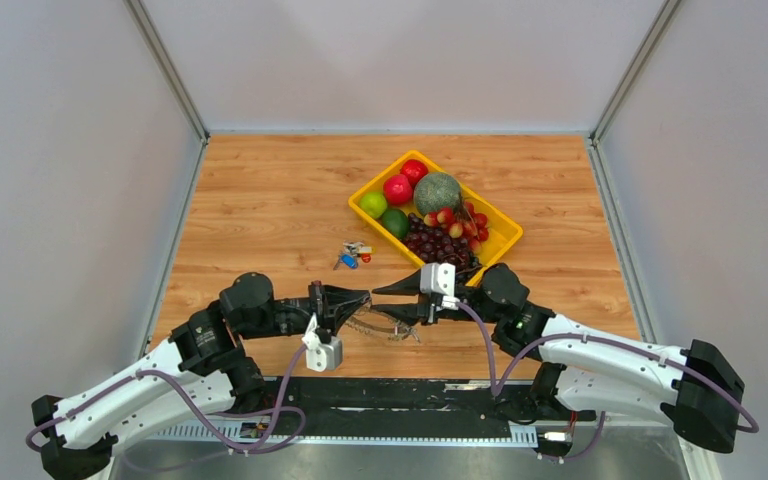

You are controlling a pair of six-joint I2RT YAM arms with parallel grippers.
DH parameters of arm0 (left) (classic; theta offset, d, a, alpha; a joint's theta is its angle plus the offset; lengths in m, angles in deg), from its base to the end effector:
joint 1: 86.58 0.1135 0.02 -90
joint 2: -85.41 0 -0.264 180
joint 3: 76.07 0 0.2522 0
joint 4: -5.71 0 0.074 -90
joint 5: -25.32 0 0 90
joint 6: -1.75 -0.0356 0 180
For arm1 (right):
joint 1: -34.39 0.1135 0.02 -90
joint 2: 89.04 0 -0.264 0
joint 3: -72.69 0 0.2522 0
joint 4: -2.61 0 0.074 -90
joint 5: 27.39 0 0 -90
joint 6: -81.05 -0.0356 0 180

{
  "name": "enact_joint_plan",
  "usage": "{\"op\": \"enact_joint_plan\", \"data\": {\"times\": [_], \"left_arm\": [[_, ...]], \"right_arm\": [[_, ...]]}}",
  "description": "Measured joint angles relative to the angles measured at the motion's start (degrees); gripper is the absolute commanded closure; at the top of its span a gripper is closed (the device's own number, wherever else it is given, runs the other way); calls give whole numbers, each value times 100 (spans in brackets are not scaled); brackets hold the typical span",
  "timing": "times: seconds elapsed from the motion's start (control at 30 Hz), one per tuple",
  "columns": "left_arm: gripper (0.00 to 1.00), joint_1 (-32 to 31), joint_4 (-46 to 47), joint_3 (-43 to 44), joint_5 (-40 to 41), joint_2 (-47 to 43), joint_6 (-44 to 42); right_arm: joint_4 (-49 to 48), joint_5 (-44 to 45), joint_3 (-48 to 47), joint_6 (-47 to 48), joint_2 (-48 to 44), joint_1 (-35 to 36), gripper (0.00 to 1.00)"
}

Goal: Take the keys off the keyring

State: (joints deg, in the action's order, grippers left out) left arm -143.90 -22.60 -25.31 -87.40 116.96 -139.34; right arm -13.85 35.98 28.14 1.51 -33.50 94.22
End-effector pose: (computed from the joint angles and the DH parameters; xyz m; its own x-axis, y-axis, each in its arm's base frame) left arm 0.0633 -0.1241 0.3177 0.7107 0.2214 -0.6677 0.6834 0.0076 0.7300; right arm 0.0985 0.2013 0.2932 0.2281 0.0695 -0.9711 -0.9718 0.0774 -0.2227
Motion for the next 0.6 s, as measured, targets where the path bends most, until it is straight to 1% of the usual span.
{"op": "enact_joint_plan", "data": {"times": [0.07, 0.17, 0.37, 0.6], "left_arm": [[100, 0, -153, 0, -9, 0, -358], [100, -4, -621, 85, 107, 26, -966], [100, -7, -1530, 664, 787, 155, -2052], [100, -153, -1947, 1130, 1357, 313, -3032]], "right_arm": [[-46, 13, 0, -7, 35, 4, 66], [-52, 103, 0, 2, 31, 4, 65], [-46, 264, 2, 136, -151, 4, 65], [-15, 328, 0, 413, -186, 4, 67]]}}
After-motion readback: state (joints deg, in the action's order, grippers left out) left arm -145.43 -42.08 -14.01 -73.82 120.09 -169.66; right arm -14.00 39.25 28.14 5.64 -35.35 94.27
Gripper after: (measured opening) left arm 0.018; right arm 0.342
